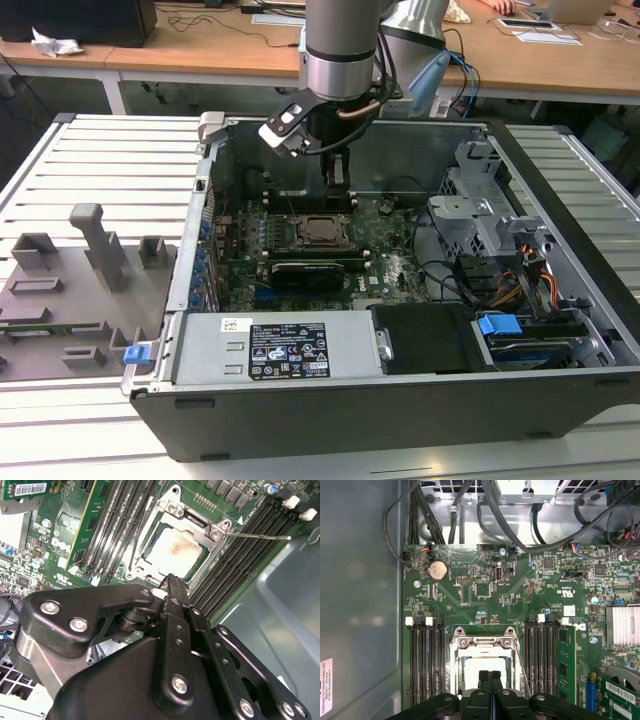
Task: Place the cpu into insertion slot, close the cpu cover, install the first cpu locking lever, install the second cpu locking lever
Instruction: 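Install the first cpu locking lever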
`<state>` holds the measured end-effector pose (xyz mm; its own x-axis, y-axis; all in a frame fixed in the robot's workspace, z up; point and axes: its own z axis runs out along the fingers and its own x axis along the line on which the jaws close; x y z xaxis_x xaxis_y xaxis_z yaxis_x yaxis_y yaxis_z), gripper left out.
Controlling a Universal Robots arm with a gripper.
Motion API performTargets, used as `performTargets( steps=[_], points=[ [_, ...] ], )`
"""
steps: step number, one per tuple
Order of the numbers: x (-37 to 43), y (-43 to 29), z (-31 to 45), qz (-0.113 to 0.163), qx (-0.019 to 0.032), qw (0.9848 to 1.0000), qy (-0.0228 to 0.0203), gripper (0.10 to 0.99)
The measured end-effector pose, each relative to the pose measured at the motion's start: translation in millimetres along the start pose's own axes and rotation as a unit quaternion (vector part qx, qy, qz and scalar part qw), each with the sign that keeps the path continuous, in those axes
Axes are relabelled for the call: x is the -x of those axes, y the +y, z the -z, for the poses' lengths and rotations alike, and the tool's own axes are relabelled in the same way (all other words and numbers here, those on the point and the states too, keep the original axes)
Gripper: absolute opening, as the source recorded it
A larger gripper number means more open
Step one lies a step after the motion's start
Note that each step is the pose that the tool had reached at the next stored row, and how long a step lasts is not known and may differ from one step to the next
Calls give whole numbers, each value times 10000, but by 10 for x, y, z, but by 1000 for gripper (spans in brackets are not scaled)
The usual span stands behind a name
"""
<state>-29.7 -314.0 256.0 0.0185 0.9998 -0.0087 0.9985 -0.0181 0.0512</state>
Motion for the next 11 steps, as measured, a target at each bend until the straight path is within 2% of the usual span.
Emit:
performTargets(
  steps=[6,11],
  points=[
    [1,1,31,-5,-1,10000,-2,106],
    [1,5,91,-5,0,10000,0,106]
  ],
)
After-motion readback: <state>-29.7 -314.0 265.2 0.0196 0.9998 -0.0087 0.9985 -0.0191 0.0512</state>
